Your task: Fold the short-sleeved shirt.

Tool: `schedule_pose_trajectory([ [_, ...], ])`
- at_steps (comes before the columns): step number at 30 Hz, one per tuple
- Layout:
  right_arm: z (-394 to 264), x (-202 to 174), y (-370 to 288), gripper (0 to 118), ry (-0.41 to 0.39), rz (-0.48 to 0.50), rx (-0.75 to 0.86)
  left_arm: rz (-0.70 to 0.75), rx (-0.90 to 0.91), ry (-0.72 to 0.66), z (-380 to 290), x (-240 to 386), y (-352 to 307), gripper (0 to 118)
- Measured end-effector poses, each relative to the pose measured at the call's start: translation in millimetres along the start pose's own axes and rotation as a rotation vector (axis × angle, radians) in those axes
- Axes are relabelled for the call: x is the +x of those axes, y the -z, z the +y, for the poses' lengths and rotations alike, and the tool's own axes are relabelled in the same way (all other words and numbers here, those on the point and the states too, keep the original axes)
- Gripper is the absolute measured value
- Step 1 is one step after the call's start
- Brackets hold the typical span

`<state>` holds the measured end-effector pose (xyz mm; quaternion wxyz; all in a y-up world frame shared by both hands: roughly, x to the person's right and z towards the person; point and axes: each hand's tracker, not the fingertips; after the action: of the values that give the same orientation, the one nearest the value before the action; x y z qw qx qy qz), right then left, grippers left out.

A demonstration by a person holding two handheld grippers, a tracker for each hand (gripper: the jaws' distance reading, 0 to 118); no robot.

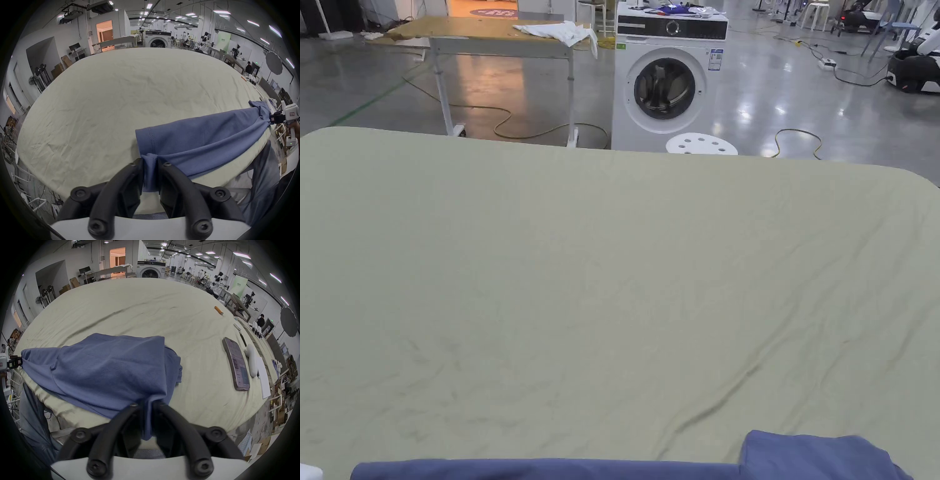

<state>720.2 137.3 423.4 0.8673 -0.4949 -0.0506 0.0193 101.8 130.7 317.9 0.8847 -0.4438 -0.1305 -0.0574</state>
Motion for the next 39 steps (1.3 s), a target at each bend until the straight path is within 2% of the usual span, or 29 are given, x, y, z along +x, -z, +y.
schedule_pose_trajectory([
  [1,1,-1,-3,20,-0.002,-0.008,0.0,0.009,0.001,-0.001,1,1,-1,21],
  [2,3,-3,-9,34,-0.015,-0.034,0.003,0.026,0.009,-0.002,3,2,-4,26],
  [3,6,-4,-18,55,-0.028,-0.068,0.023,0.049,0.031,-0.003,6,3,-6,39],
  [4,9,-5,-27,67,-0.032,-0.082,0.057,0.06,0.054,-0.008,10,3,-9,49],
  [5,13,-7,-37,71,-0.034,-0.085,0.094,0.059,0.084,-0.017,12,4,-13,56],
  [6,18,-8,-48,71,-0.027,-0.079,0.133,0.038,0.127,-0.044,17,5,-18,59],
  [10,41,-23,-76,71,-0.009,-0.105,0.28,-0.042,0.256,-0.111,38,17,-27,59],
  [14,63,-47,-72,71,0.025,-0.118,0.437,0.0,0.326,-0.077,61,45,-18,58],
  [17,73,-68,-59,69,0.074,-0.102,0.594,0.033,0.405,-0.075,76,66,-11,58],
  [18,76,-75,-56,65,0.093,-0.104,0.645,0.053,0.44,-0.071,80,73,-10,58],
  [20,81,-88,-52,52,0.116,-0.092,0.715,0.111,0.505,-0.057,86,86,-12,54],
  [21,84,-94,-51,41,0.124,-0.081,0.749,0.129,0.539,-0.059,89,88,-11,49],
  [25,92,-113,-53,13,0.138,-0.046,0.882,0.129,0.665,-0.039,98,101,-23,35],
  [28,99,-127,-55,8,0.128,-0.097,0.935,0.173,0.711,0.012,102,107,-30,29],
  [29,100,-129,-56,5,0.128,-0.097,0.948,0.187,0.72,0.025,103,108,-32,20],
  [30,102,-130,-56,2,0.132,-0.084,0.949,0.191,0.727,0.024,104,107,-35,6],
  [31,105,-131,-56,1,0.135,-0.071,0.949,0.193,0.735,0.015,103,105,-38,0],
  [34,108,-135,-55,0,0.141,-0.055,0.951,0.181,0.75,-0.007,99,93,-49,0],
  [39,115,-142,-53,0,0.09,-0.042,0.938,0.184,0.666,-0.075,89,51,-61,0],
])
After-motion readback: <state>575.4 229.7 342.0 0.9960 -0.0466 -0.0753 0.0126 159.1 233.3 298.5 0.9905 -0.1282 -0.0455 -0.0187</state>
